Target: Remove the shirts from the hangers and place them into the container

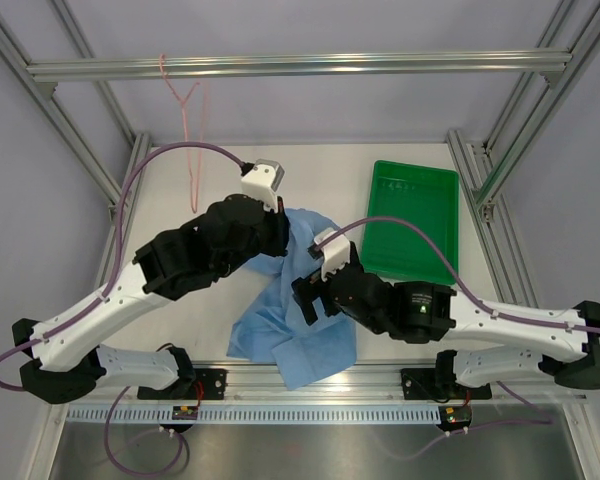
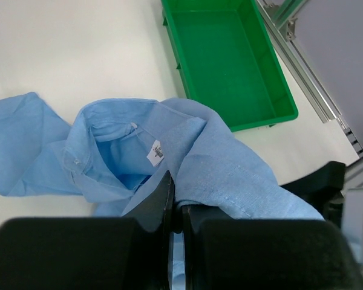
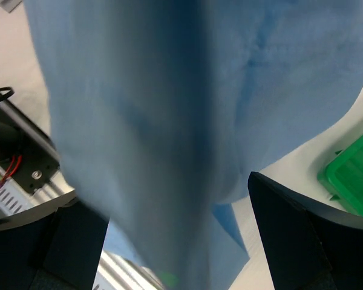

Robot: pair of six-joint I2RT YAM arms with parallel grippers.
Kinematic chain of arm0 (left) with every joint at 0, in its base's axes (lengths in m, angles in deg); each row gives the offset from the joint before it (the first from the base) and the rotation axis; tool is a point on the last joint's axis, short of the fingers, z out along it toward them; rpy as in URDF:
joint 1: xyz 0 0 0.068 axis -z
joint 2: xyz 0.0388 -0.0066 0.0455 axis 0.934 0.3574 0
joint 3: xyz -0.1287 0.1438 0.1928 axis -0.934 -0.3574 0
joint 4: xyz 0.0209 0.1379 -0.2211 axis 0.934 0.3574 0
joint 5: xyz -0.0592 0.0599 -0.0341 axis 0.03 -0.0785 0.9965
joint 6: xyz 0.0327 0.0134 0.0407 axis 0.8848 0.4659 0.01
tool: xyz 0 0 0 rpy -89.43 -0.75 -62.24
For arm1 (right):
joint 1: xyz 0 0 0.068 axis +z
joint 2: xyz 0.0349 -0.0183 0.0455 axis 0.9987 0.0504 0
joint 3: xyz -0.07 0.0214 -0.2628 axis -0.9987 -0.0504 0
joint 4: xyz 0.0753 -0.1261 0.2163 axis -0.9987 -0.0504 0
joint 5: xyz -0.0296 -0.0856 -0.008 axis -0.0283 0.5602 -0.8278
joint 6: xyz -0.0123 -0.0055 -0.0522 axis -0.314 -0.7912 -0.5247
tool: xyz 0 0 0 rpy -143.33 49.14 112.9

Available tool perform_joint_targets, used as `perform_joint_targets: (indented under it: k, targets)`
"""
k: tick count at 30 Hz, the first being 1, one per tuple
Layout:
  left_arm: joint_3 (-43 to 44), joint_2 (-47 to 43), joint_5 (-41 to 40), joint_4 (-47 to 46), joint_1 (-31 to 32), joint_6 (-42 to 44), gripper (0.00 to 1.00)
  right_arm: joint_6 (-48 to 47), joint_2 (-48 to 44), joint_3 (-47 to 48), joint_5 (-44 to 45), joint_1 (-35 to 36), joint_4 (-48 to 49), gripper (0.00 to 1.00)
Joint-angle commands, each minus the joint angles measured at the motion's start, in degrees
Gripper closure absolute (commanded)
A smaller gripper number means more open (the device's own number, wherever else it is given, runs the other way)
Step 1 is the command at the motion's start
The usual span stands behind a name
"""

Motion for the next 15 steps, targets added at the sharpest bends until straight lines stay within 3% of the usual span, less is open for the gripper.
perform_joint_targets:
  k: [1, 6, 8, 11, 13, 15]
  targets:
    - [2.07, -0.62, 5.45, -3.23, -0.13, 0.61, 1.0, -4.56, 2.56, 2.94, 6.03, 0.16, 6.27, 0.01]
    - [1.1, -1.76, 7.57, -4.72, -0.13, 0.0, 1.0, -5.71, 4.06, 3.38, 10.69, 0.16, 8.74, 0.05]
    - [0.48, -2.2, 8.1, -4.9, -0.13, 0.08, 1.0, -5.18, 3.1, 2.77, 12.19, 0.07, 9.27, 0.31]
    - [-0.74, -3.43, 8.36, -6.12, -0.13, -0.18, 1.0, -4.66, 0.47, 1.62, 14.73, 0.07, 10.16, 1.0]
    - [-1.18, -4.05, 7.67, -6.22, -0.13, -0.18, 1.0, -5.0, -0.94, 2.06, 15.09, 0.16, 8.93, 1.0]
    - [-1.54, -4.49, 6.52, -6.22, -0.13, -0.18, 0.89, -4.57, -1.82, 2.93, 15.62, 0.07, 5.69, 1.0]
